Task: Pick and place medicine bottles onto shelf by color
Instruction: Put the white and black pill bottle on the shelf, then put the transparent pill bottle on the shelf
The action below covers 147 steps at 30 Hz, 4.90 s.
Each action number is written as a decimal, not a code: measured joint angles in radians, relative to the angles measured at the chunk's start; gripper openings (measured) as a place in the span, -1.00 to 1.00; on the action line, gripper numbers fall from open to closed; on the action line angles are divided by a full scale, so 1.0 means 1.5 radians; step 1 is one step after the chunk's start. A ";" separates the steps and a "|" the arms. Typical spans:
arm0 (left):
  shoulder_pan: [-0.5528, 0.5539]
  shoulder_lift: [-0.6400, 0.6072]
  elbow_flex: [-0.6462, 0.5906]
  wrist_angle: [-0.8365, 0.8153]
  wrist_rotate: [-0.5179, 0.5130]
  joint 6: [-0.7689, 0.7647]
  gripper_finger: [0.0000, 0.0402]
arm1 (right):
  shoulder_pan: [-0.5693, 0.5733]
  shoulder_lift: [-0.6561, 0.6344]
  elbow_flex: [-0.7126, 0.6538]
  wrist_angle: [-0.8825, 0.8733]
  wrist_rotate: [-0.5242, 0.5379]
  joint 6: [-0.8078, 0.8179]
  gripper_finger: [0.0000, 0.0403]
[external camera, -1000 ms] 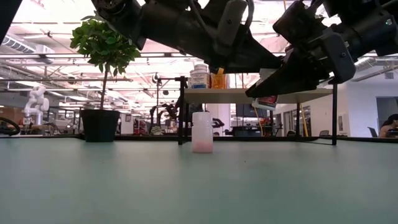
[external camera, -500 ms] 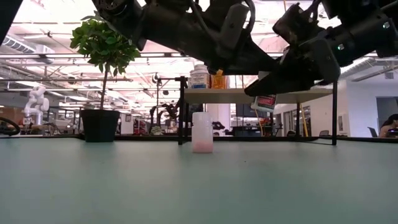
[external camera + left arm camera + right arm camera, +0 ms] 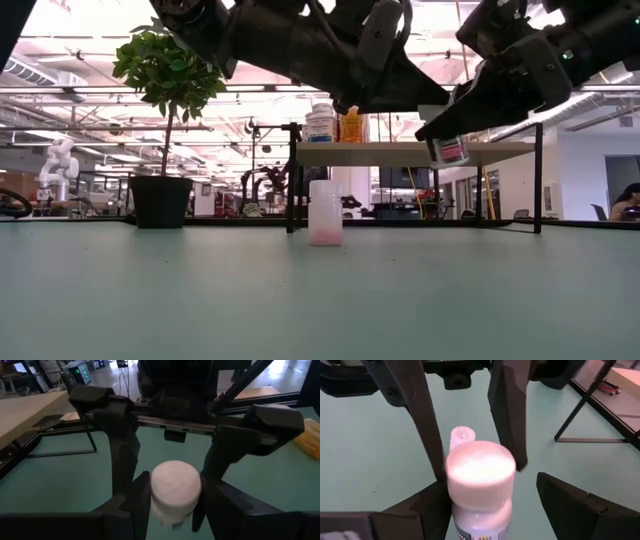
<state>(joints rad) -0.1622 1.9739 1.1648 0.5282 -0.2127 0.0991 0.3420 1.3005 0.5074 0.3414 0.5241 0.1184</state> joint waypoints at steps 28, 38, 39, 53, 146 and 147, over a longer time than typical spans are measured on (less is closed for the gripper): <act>0.006 -0.003 -0.001 0.034 0.002 0.009 -0.23 | 0.000 -0.129 -0.112 0.105 -0.105 0.014 0.34; 0.042 -0.033 0.084 -0.145 0.057 -0.038 -0.23 | -0.002 -0.231 -0.111 0.068 -0.088 0.004 0.34; 0.041 -0.032 0.087 -0.147 0.061 -0.036 -0.23 | -0.001 -0.234 -0.111 0.065 -0.089 0.000 0.34; 0.033 -0.031 0.088 -0.141 0.089 -0.034 -0.18 | -0.006 -0.221 -0.112 0.089 -0.126 0.000 0.24; 0.079 -0.294 -0.004 -0.323 -0.109 0.016 0.09 | -0.810 0.153 0.136 0.291 -0.591 -0.073 0.13; 0.079 -0.294 -0.004 -0.325 -0.109 0.016 0.09 | -0.810 0.149 0.136 0.291 -0.591 -0.071 0.13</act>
<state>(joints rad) -0.0437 1.5322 1.1595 0.0410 -0.3757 0.1226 -0.8730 1.5235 0.7120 0.7780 -0.3630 0.0121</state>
